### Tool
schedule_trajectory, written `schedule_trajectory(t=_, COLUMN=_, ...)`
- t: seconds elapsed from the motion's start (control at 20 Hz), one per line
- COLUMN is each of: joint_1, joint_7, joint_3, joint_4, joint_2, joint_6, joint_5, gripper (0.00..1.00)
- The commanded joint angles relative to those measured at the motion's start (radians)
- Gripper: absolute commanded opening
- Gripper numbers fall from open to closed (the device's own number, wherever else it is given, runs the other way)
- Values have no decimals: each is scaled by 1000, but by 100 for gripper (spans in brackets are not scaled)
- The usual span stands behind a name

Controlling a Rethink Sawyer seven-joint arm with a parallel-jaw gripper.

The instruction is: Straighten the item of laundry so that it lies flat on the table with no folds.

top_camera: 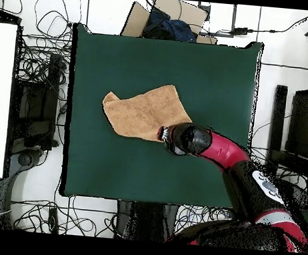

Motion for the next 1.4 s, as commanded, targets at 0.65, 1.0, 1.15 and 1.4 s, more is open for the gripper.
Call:
schedule_trajectory(t=0.65, joint_1=-114, joint_7=-83, joint_3=78, joint_4=12, joint_2=-38, joint_6=34, joint_5=-148, gripper=100)
schedule_trajectory(t=1.0, joint_1=-102, joint_7=-26, joint_3=70, joint_4=23, joint_2=-29, joint_6=10, joint_5=-138, gripper=100)
schedule_trajectory(t=1.15, joint_1=-77, joint_7=-3, joint_3=68, joint_4=9, joint_2=-14, joint_6=-10, joint_5=-134, gripper=100)
schedule_trajectory(t=1.4, joint_1=-67, joint_7=6, joint_3=74, joint_4=4, joint_2=-5, joint_6=-16, joint_5=-125, gripper=100)
